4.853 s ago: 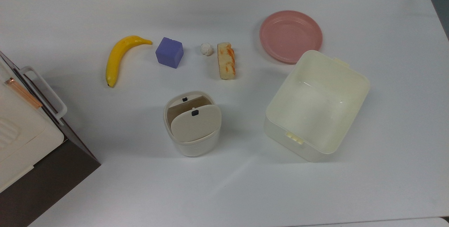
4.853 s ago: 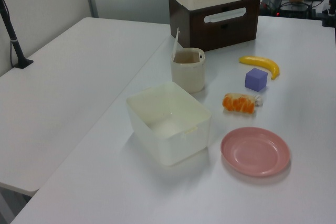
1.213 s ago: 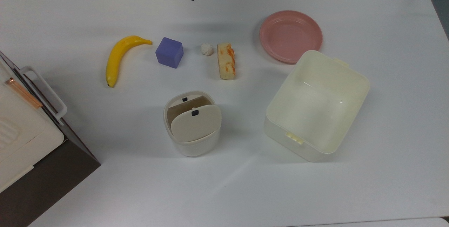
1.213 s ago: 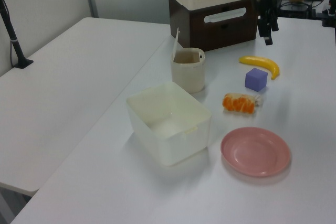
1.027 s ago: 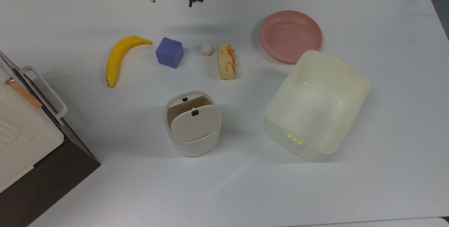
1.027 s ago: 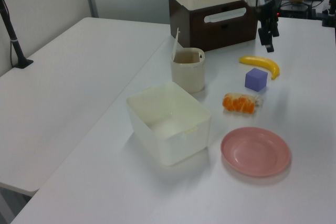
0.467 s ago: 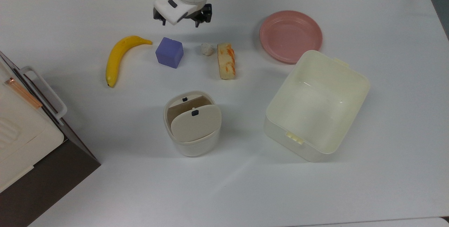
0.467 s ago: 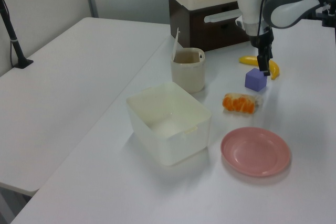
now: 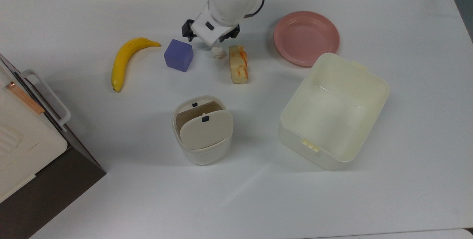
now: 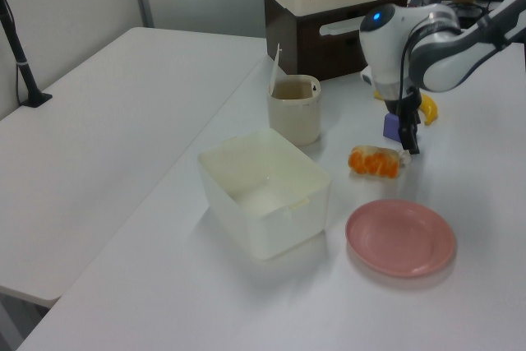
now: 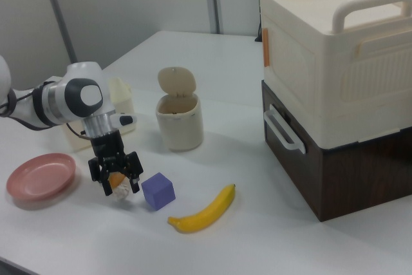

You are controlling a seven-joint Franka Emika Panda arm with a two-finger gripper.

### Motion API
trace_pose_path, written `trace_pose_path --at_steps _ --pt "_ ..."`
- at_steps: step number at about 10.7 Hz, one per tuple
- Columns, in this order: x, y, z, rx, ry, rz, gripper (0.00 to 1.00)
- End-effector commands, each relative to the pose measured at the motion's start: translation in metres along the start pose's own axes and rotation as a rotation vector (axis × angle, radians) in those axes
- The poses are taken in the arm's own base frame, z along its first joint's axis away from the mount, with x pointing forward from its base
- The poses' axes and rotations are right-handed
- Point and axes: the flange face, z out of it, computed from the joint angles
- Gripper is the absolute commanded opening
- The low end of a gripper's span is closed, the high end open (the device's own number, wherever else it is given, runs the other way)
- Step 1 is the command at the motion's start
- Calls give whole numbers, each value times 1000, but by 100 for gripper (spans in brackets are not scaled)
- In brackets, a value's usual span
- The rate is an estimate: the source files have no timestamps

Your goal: Grab it up and put it in the trash

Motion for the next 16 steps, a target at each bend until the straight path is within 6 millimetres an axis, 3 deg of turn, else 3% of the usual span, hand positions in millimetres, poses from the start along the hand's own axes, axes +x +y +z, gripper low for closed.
trace_pose_path --at_steps 1,3,5,6,7,10,12,13,14,15,16 --pt "5 -18 10 -51 3 -26 97" --pt "10 -17 9 -57 20 -30 96" --pt "17 -12 -9 -49 63 -15 97" --pt "18 -18 -13 -52 71 -23 98" --pt "17 -38 -16 -52 77 -60 97" --pt "19 -43 -2 -68 50 -84 51" --pt "22 -42 7 -108 42 -108 56" --pt "23 -43 10 -125 39 -117 52" --pt "25 -40 17 -140 28 -121 36" --pt "26 -40 18 -142 29 -114 1" --pt "26 -41 17 -143 31 -112 0"
